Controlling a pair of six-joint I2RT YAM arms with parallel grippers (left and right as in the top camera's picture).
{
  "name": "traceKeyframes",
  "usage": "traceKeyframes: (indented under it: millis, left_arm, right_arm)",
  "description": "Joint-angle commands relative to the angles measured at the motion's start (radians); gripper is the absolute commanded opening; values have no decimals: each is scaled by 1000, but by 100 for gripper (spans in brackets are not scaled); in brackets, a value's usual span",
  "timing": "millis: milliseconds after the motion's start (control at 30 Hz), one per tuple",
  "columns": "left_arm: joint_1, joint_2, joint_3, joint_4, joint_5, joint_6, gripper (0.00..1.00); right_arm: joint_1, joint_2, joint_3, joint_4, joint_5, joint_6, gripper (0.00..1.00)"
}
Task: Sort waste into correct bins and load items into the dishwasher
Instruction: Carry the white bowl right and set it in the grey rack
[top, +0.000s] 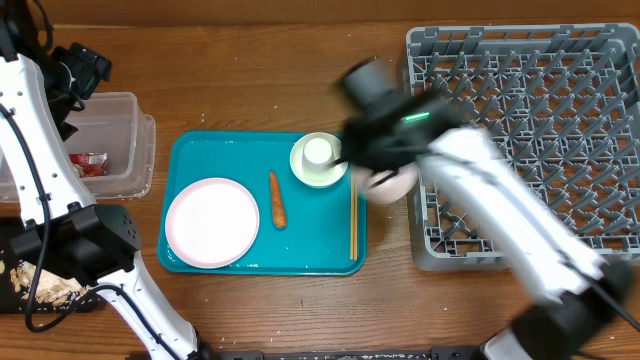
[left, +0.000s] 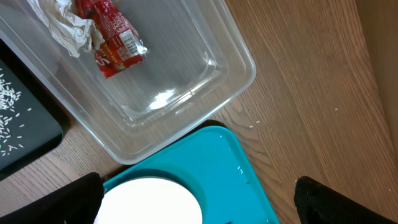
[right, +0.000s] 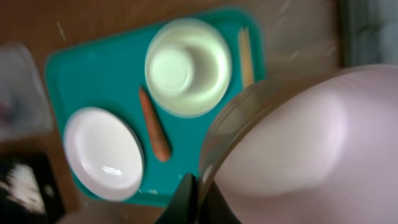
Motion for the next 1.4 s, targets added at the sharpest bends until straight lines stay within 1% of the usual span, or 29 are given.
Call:
traceKeyframes:
  millis: [0,100,167,200,233,300,400,433,467,600,767,967,1067,1100,1133,1233,1367]
  left_arm:
    - [-3,5,7,-2,2,-14,100]
    - [-3,5,7,-2,3,-14,100]
    - [-3,5,7,-2,3,-14,100]
    - [-3,4,7,-2,3,-14,100]
    - [-3,5,7,-2,3,-14,100]
    - [-3,5,7,-2,3,-14,100]
    - [-3,5,7,-2,3,-14,100]
    - [-3,4,7,-2,3,-14,100]
    - [-3,5,7,-2,3,-14,100]
    - [-3,5,7,-2,3,-14,100]
    - [-3,5,7,-2,3,-14,100]
    - [-3,5,7,-2,3,-14,100]
    - [-3,5,7,-2,3,-14,100]
    - [-3,5,7,-2,3,-14,100]
    - [-3,5,7,-2,3,-14,100]
    - [-3,5,7,-2,3,-14,100]
    - [-3,5,7,-2,3,-14,100]
  right_arm:
    - [-299,-160,39,-4,-105,-238,4]
    - [-624,-161,31,18,-388,-471,4]
    - [-764,-138,24,21,-500,-549,4]
    - [-854,-112,22,24,-591,-619,4]
    - [-886,-99,22,26,-629,-651,4]
    - [-998,-41,22,40,-752,-735,4]
    - [-1110,59,22,87,-829,-757,4]
    - [-1122,74,22,96,-842,-757,4]
    - [-1153,117,22,124,-899,-761,4]
    - [-1200,237,22,215,-1057,-783,4]
    - [-1210,333,22,273,-1196,-784,4]
    - [-1211,338,22,266,-1168,-790,4]
    - [-1212,338,22,214,-1156,-789,4]
    - [-1212,338,22,155,-1106,-785,4]
    - [-1212,338,22,132,-1081,-786,4]
    - [-1212,338,22,48,-911,-785,4]
    - [-1229,334,26,11,-875,-785,4]
